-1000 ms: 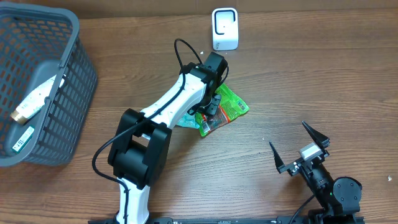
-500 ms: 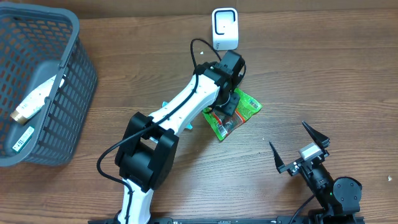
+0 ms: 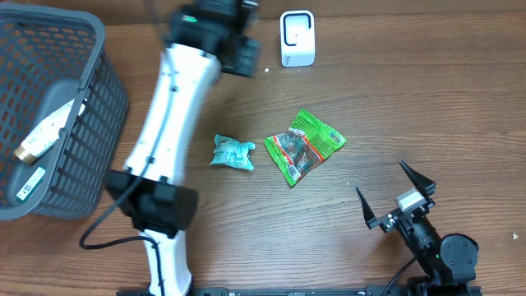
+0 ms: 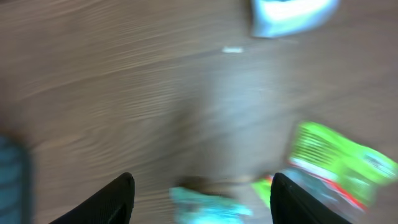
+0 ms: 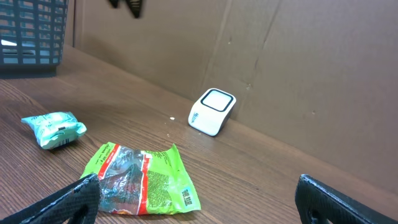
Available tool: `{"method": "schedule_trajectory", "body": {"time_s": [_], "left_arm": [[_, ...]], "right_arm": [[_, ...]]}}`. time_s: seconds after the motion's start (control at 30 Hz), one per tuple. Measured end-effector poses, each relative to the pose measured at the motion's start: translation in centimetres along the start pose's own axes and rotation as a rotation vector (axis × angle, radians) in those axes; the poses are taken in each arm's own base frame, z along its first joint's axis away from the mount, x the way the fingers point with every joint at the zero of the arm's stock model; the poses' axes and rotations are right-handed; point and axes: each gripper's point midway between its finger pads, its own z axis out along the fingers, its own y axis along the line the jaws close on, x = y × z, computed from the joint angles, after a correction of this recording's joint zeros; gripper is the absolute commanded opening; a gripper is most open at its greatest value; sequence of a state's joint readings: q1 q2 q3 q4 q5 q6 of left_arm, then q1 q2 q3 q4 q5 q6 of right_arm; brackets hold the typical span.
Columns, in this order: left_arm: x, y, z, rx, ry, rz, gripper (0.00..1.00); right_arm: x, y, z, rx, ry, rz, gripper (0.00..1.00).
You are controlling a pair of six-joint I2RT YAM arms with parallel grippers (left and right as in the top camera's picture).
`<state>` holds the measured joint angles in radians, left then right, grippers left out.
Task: Scan the item barcode
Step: 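Carry the light-blue packet to the table center and release it, then reach the left gripper into the basket and grasp the white Pantene tube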
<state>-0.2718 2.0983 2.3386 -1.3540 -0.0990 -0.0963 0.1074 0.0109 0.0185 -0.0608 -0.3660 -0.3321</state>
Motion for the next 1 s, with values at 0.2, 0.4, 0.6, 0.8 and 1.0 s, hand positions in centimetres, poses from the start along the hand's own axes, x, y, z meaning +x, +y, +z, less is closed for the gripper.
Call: {"method": "schedule_trajectory", "body": {"time_s": [0.2,0.4,0.6,0.8,1.0], "left_arm": [[0.4,12.4,0.6,-0.11,0.009,-0.187,0.63],[1.7,19.8,0.1,-0.08,-0.01,-0.221,0.64],[1.7,21.7,-0.1,-0.042,-0.046,-0.195,0.65],[0.7,21.7,-0.3,-0.023,-0.091,-0.168,0.66],[-0.4,22.6,-2.5,-0.046,-0.15,-0.169,0.67]], "right_arm": [[0.0,0.0,0.0,0.0,0.0,0.0,1.0],[0.0,0.0,0.0,0.001,0.001,0.0,1.0],[0.0,0.0,0.0,0.0,0.0,0.0,1.0],[0.0,0.0,0.0,0.0,0.0,-0.001,1.0],[0.0,0.0,0.0,0.0,0.0,0.0,1.0]]}}
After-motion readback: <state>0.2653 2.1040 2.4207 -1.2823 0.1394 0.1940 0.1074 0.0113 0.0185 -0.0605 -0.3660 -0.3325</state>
